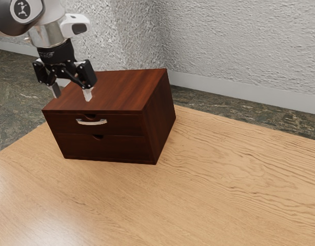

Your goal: Pull the drawer handle with one arm to open the drawer

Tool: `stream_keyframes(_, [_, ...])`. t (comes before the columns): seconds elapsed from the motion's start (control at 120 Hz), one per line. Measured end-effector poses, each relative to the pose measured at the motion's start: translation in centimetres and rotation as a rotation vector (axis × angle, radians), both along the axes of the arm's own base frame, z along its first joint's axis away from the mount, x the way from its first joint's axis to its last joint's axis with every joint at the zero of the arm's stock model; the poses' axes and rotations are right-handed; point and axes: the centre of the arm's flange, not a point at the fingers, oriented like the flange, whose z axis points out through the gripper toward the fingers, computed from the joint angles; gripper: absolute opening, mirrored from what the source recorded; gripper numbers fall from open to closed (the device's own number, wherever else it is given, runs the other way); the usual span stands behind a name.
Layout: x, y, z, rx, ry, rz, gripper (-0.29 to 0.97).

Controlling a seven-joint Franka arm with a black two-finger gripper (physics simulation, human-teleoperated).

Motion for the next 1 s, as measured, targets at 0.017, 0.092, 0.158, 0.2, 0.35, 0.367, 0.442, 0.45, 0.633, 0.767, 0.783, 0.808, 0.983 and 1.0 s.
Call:
stream_keyframes(0.017, [0.0, 0.2, 0.0, 0.000, 0.001, 0.005, 0.68])
stream_keyframes(0.092, [-0.3, 1.0, 0.0, -0.001, 0.001, 0.025, 0.68])
stream_keyframes(0.158, [-0.4, 1.4, 0.1, -0.001, -0.001, 0.035, 0.68])
stream_keyframes(0.2, [-0.9, 1.3, 1.8, 0.004, -0.037, 0.036, 0.68])
stream_keyframes(0.35, [-3.9, 0.2, 9.8, 0.037, -0.218, 0.029, 0.68])
stream_keyframes(0.367, [-4.0, 0.1, 10.1, 0.038, -0.226, 0.028, 0.68])
stream_keyframes(0.442, [-4.3, -0.2, 10.8, 0.040, -0.245, 0.024, 0.68])
stream_keyframes(0.45, [-4.3, -0.3, 10.9, 0.041, -0.245, 0.023, 0.68])
stream_keyframes(0.633, [-3.9, -1.1, 10.8, 0.038, -0.246, 0.012, 0.68])
stream_keyframes(0.767, [-3.2, -1.4, 8.9, 0.025, -0.192, 0.008, 0.68])
stream_keyframes(0.783, [-3.1, -1.4, 8.4, 0.020, -0.174, 0.008, 0.68])
stream_keyframes(0.808, [-3.2, -1.5, 7.6, 0.011, -0.148, 0.006, 0.68])
stream_keyframes(0.983, [-11.2, -4.4, 4.9, -0.072, -0.102, -0.056, 0.68])
stream_keyframes(1.0, [-12.4, -5.0, 4.4, -0.076, -0.097, -0.067, 0.68])
